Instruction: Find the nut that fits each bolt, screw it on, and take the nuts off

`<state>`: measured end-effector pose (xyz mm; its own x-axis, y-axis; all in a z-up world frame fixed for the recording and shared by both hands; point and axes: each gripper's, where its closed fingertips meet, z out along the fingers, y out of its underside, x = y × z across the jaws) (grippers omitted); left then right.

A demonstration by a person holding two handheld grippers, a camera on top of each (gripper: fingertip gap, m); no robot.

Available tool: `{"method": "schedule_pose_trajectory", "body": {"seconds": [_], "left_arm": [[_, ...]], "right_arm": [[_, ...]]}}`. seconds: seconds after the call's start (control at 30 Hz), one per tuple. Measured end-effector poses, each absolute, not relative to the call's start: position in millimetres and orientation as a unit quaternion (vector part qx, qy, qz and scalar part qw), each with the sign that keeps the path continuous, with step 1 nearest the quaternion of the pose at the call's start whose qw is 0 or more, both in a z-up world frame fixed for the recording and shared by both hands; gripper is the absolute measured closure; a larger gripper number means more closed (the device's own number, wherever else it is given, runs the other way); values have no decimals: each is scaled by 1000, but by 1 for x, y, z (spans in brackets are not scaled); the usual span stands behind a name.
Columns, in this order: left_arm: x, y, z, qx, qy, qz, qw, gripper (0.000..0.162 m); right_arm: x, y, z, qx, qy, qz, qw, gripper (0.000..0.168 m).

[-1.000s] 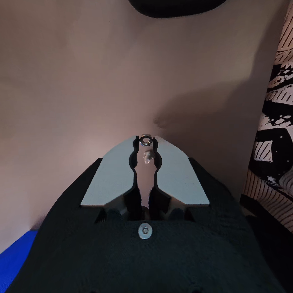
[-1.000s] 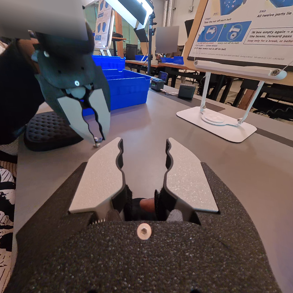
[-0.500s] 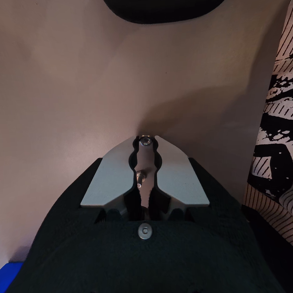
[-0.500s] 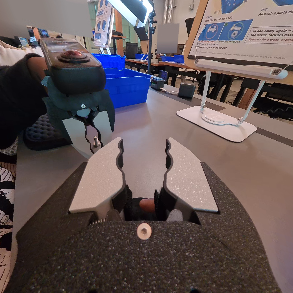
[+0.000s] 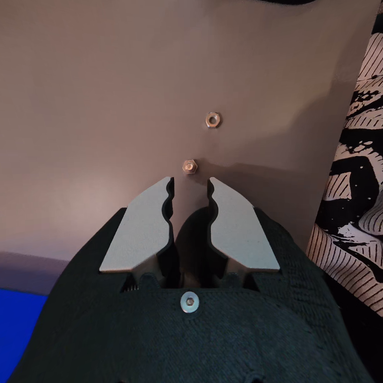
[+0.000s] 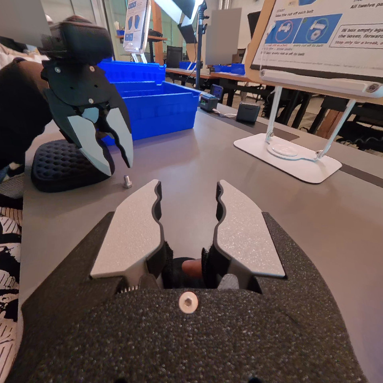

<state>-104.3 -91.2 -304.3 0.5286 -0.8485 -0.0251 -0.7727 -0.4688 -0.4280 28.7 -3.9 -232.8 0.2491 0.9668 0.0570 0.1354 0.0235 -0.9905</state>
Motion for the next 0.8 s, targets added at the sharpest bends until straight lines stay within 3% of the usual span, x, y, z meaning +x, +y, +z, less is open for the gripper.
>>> {"method": "schedule_pose_trajectory", "body": {"seconds": [0.23,0.37,0.5,0.8], "left_arm": [[-96,-79,-300,-843,409,-144,319,135],[-92,-80,-307,-839,406,-160,327,138],[-91,-77,-310,-837,400,-169,333,154],[-72,-70,-264,-795,405,-227,391,154]], "right_arm": [[13,-17,-258,-587,-558,341,476,116],[11,-17,-262,-591,-567,330,469,116],[11,-17,-262,-591,-567,328,471,116],[-7,-44,-250,-551,-596,371,452,127]]}}
